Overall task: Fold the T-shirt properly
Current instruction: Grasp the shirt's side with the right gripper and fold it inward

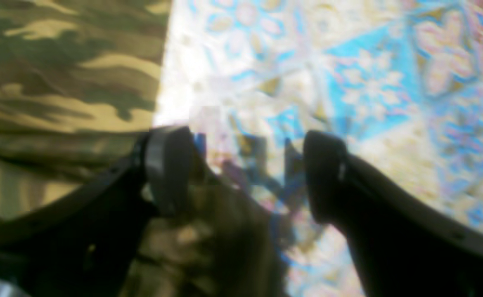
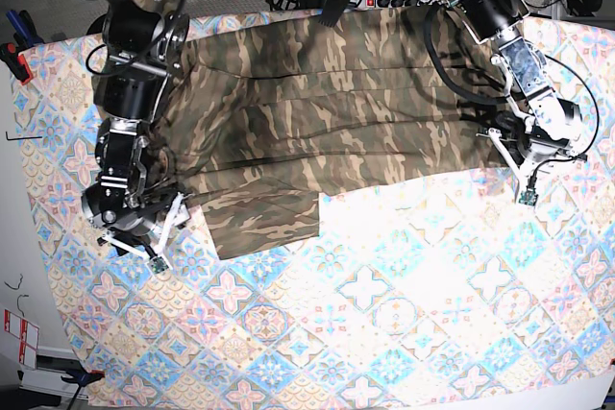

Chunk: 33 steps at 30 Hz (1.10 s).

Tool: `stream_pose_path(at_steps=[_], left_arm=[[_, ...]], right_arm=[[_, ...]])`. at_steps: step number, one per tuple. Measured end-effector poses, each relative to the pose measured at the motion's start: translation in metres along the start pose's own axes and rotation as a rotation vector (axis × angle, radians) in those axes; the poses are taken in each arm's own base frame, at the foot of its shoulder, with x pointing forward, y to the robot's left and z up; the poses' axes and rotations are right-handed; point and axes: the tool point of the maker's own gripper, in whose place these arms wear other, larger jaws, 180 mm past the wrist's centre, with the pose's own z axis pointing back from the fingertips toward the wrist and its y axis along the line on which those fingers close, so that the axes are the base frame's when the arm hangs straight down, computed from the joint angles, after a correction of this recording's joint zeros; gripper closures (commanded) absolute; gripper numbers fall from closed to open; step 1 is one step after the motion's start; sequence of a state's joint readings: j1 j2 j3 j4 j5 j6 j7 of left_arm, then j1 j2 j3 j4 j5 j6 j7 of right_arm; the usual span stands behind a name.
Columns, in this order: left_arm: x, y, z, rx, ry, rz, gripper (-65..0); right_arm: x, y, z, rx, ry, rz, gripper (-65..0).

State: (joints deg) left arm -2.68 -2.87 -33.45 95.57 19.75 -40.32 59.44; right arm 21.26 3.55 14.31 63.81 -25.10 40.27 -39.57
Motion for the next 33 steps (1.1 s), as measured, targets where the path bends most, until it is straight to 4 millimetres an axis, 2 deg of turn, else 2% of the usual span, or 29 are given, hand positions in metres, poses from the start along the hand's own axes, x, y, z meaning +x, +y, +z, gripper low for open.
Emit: stream_pose_path(at_steps=[7, 11, 14, 18, 22, 27, 29, 31, 33], left_arm=[[0.0, 0.0, 0.0, 0.0, -0.001, 0.0, -1.3], [0.001, 0.0, 0.0, 0.0, -0.002, 0.0, -1.3], [0.0, 0.0, 0.0, 0.0, 0.001, 0.0, -1.3], [0.0, 0.0, 0.0, 0.0, -0.001, -0.001, -1.3], [0.0, 0.001, 0.0, 0.003, 0.003, -0.002, -1.3], [0.0, 0.001, 0.0, 0.003, 0.002, -0.002, -1.2], [0.0, 0.001, 0.0, 0.003, 0.002, -0.002, -1.2], [0.0, 0.001, 0.0, 0.003, 0.002, -0.001, -1.2], [0.0, 0.001, 0.0, 0.003, 0.002, -0.001, -1.2]], right_arm=[[0.007, 0.049, -0.03, 0.152, -0.014, -0.052, -41.2], [0.005, 0.069, -0.038, 0.206, -0.007, -0.069, -41.2], [0.013, 0.077, -0.043, 0.231, -0.058, -0.082, -41.2], [0.014, 0.098, -0.051, 0.279, -0.073, -0.043, -41.2], [0.015, 0.102, -0.052, 0.287, -0.069, -0.027, -39.8], [0.014, 0.103, -0.052, 0.289, -0.063, -0.007, -22.3], [0.014, 0.105, -0.052, 0.293, -0.061, -0.001, -17.4], [0.015, 0.105, -0.052, 0.294, -0.064, -0.008, -17.6], [0.013, 0.102, -0.051, 0.291, -0.071, -0.043, -21.0]])
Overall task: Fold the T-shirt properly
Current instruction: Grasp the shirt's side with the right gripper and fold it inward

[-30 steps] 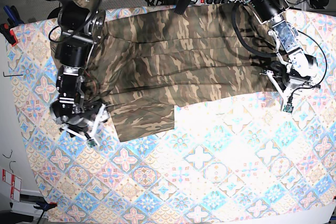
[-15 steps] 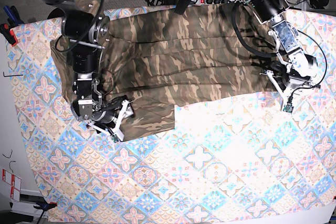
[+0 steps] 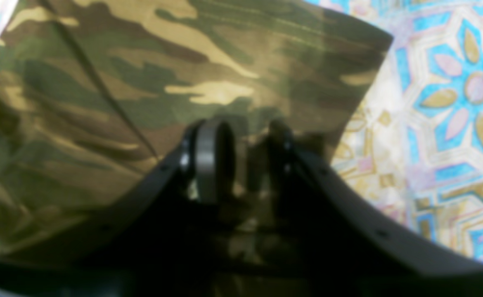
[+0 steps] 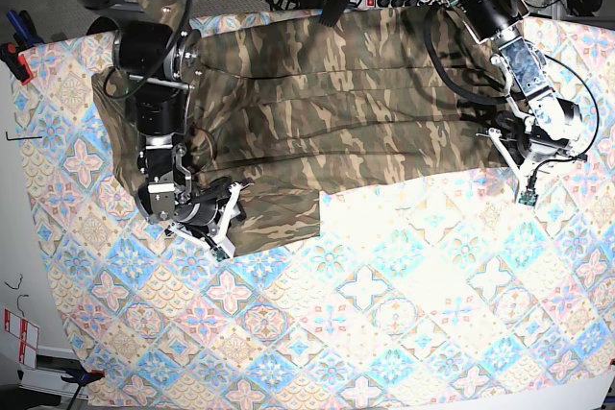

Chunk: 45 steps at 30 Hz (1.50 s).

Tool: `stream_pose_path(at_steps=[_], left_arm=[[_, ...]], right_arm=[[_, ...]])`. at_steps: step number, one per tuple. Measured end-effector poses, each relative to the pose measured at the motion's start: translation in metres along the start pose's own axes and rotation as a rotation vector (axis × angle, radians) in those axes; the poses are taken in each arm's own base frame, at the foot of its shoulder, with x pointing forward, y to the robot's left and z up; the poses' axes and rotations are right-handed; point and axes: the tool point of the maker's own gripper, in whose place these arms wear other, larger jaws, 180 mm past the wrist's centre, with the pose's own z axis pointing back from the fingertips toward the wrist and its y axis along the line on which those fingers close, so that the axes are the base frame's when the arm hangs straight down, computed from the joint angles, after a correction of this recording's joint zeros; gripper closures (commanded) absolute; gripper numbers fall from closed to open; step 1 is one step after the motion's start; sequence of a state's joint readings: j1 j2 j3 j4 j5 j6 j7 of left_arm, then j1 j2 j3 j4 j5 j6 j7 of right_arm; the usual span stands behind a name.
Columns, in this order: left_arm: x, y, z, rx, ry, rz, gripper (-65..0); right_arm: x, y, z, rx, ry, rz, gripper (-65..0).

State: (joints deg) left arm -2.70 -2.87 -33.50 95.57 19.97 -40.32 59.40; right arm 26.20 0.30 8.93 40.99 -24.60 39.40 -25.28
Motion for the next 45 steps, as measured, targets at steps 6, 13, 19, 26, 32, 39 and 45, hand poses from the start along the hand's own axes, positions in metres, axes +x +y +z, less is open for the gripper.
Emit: stream_pose_path(at_steps=[6, 13, 19, 26, 32, 39, 45], left_arm=[[0.0, 0.0, 0.0, 0.0, 0.0, 0.0, -1.3], [0.0, 0.0, 0.0, -0.001, 0.0, 0.0, -1.4], [0.0, 0.0, 0.0, 0.0, 0.0, 0.0, -1.4], [0.0, 0.0, 0.0, 0.0, -0.001, 0.0, -1.4], [0.0, 0.0, 0.0, 0.0, 0.0, 0.0, -1.4], [0.0, 0.0, 0.0, 0.0, 0.0, 0.0, -1.4], [0.0, 0.0, 0.0, 0.001, -0.001, 0.0, -1.4]], right_arm=[[-0.006, -0.017, 0.009, -0.013, -0.026, -0.071, -35.1], [-0.015, -0.063, 0.035, -0.141, -0.015, -0.095, -35.4], [-0.01, -0.057, 0.032, -0.129, -0.031, -0.097, -35.6], [-0.019, -0.044, 0.018, -0.076, -0.04, -0.156, -35.6], [-0.015, -0.04, 0.012, -0.051, -0.056, -0.175, -35.5], [-0.009, -0.009, -0.003, -0.009, 0.046, -0.019, -35.2], [-0.005, 0.015, -0.005, 0.011, 0.031, 0.049, -19.0]])
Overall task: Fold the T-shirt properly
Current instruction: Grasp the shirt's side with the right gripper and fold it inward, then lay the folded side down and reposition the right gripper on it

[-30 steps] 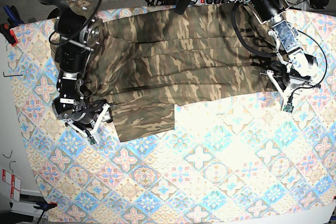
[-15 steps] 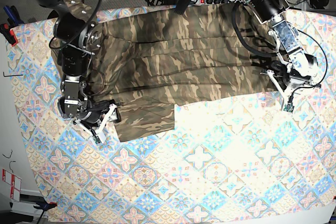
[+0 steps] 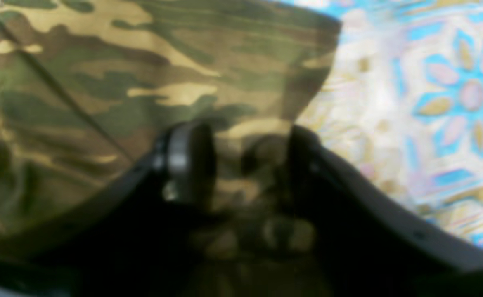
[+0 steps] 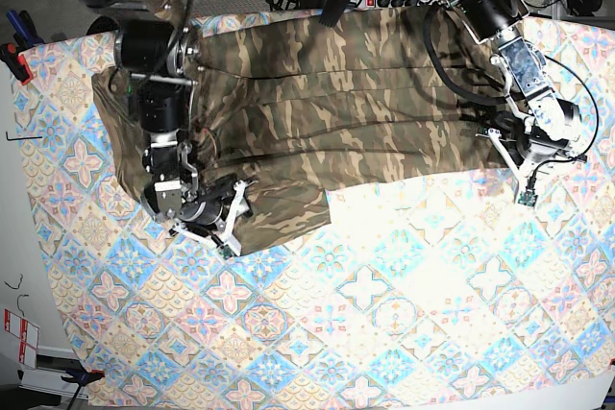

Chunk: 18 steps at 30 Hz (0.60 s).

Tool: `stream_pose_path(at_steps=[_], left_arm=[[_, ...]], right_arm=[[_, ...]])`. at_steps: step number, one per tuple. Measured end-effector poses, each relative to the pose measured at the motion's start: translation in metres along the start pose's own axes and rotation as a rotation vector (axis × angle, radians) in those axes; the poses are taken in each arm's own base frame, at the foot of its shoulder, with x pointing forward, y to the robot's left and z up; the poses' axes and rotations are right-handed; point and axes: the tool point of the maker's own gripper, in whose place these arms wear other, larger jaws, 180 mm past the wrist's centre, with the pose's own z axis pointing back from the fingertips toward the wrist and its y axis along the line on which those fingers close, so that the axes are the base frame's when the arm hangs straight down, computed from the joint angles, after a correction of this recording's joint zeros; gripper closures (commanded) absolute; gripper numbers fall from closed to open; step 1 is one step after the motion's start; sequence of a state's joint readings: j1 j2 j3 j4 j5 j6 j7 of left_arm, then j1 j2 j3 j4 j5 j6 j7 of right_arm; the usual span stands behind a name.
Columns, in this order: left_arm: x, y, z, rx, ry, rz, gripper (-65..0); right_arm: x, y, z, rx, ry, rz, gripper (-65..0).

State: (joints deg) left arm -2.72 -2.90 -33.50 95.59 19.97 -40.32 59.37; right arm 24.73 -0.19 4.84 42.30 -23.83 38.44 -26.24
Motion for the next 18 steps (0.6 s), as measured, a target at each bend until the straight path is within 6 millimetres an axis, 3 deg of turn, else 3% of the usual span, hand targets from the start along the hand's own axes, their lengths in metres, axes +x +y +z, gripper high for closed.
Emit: stream_pose_path(at_steps=[4, 10, 15, 18], left_arm=[[0.0, 0.0, 0.0, 0.0, 0.001, 0.0, -1.4], [-0.001, 0.0, 0.0, 0.0, 0.003, 0.0, -1.4], [0.0, -0.001, 0.0, -0.003, -0.002, 0.002, -1.4], [0.002, 0.0, 0.0, -0.003, -0.006, 0.003, -1.4]], right_arm=[[0.0, -0.003, 0.006, -0.013, 0.013, 0.024, -1.6], [0.001, -0.012, 0.019, -0.061, 0.067, 0.078, -2.3], [0.042, -0.052, 0.063, -0.228, 0.005, 0.143, -2.4], [0.051, -0.066, 0.086, -0.306, 0.018, 0.169, -2.4]])
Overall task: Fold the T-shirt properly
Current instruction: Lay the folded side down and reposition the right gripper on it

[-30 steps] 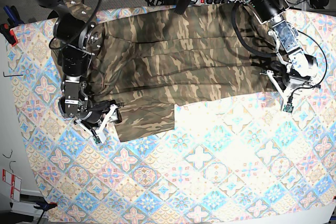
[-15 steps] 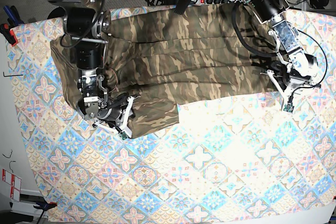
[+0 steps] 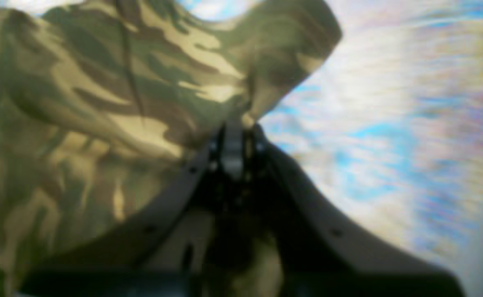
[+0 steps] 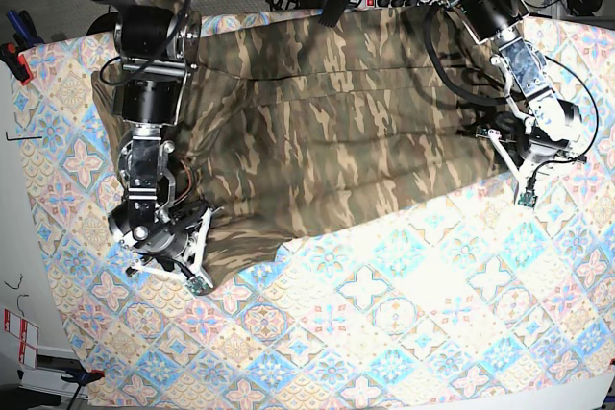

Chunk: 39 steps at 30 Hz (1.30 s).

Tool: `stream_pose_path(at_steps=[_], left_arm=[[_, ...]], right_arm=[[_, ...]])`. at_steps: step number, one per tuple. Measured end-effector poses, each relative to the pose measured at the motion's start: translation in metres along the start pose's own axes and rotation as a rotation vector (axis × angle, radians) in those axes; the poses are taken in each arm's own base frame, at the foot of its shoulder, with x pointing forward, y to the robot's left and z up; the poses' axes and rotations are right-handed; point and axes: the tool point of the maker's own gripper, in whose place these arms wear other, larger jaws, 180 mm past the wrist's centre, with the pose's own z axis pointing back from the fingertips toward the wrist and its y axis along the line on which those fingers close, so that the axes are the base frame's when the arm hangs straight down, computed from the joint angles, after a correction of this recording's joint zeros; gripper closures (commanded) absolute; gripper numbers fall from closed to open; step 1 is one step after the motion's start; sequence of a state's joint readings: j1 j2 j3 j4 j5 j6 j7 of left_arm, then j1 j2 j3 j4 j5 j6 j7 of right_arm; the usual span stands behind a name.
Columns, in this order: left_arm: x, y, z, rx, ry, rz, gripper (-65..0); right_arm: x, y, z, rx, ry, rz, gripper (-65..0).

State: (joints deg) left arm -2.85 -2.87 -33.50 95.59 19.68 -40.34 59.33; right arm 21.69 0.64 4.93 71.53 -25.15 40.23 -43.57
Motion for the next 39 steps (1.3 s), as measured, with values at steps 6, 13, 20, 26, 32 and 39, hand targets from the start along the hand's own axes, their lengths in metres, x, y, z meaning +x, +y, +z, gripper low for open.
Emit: stream_pose_path(at_steps=[6, 13, 20, 26, 32, 39], left_arm=[[0.0, 0.0, 0.0, 0.0, 0.001, 0.0, -1.4], [0.001, -0.003, 0.0, -0.01, -0.01, 0.0, -1.4], [0.002, -0.007, -0.001, -0.023, -0.017, -0.002, -1.4], [-0.008, 0.002, 0.0, 0.01, 0.026, -0.009, -1.3], [-0.018, -0.005, -0.001, -0.006, 0.042, -0.014, -1.3], [-0.018, -0.004, -0.001, -0.005, 0.042, -0.013, -1.3]], right_arm=[[-0.029, 0.006, 0.022, -0.044, 0.066, 0.017, -2.5], [-0.05, -0.017, 0.069, -0.183, 0.082, -0.007, -2.5], [-0.084, -0.027, 0.109, -0.275, 0.146, -0.056, -2.5], [-0.15, -0.022, 0.135, -0.319, 0.352, -0.049, -2.5], [-0.179, 0.004, 0.138, -0.259, 0.405, -0.043, -2.4], [-0.162, 0.009, 0.131, -0.246, 0.354, -0.004, -11.6]])
